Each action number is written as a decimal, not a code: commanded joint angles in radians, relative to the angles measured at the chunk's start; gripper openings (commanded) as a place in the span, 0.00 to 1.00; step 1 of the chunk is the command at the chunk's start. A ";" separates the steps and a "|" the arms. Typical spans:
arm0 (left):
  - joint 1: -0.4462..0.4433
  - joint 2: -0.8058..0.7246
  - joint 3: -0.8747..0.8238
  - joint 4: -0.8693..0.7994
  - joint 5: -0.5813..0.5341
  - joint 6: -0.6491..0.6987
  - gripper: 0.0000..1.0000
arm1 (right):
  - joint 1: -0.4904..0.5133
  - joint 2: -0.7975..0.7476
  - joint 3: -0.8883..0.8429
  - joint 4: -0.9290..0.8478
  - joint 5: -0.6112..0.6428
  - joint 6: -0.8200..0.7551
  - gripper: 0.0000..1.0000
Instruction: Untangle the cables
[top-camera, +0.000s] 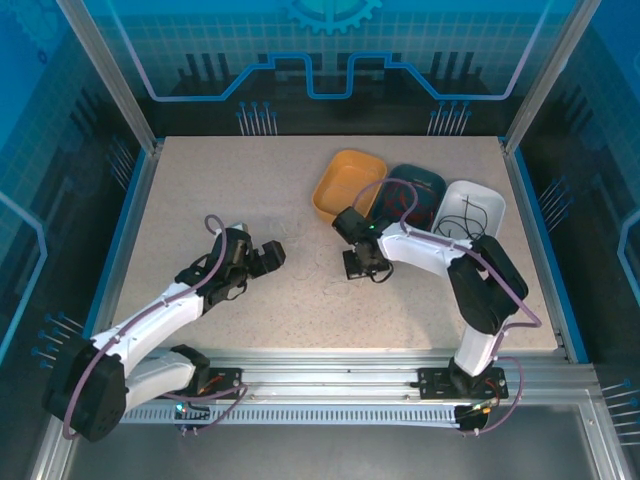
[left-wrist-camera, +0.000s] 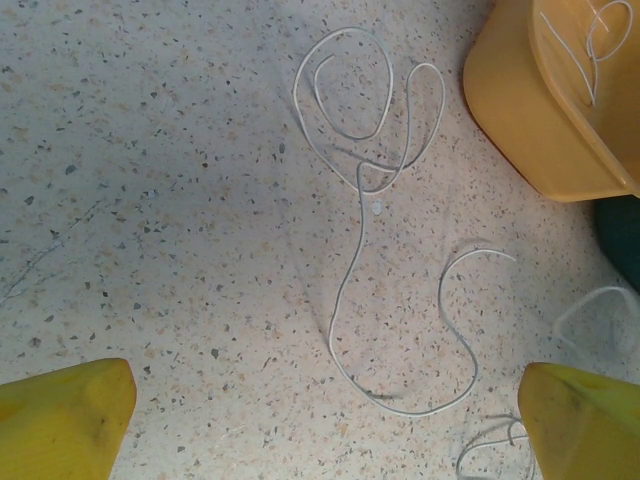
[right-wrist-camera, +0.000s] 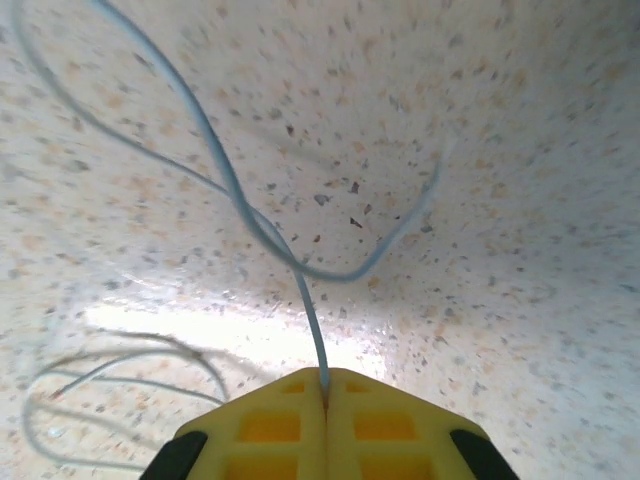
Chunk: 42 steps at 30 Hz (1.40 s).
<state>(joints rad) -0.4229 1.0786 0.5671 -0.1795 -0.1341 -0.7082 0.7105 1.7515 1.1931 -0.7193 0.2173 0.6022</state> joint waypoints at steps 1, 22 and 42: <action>0.001 -0.016 -0.013 -0.019 -0.001 0.000 0.99 | 0.037 -0.072 0.055 -0.088 0.100 0.004 0.00; 0.001 -0.016 0.010 -0.036 0.003 0.015 0.99 | 0.047 -0.233 0.146 -0.039 0.114 -0.031 0.00; 0.001 -0.021 0.010 -0.054 0.026 0.002 0.99 | -0.160 0.068 0.597 -0.035 0.073 -0.215 0.00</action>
<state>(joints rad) -0.4229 1.0779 0.5659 -0.2066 -0.1257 -0.7071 0.5751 1.7657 1.7187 -0.7433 0.2878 0.4255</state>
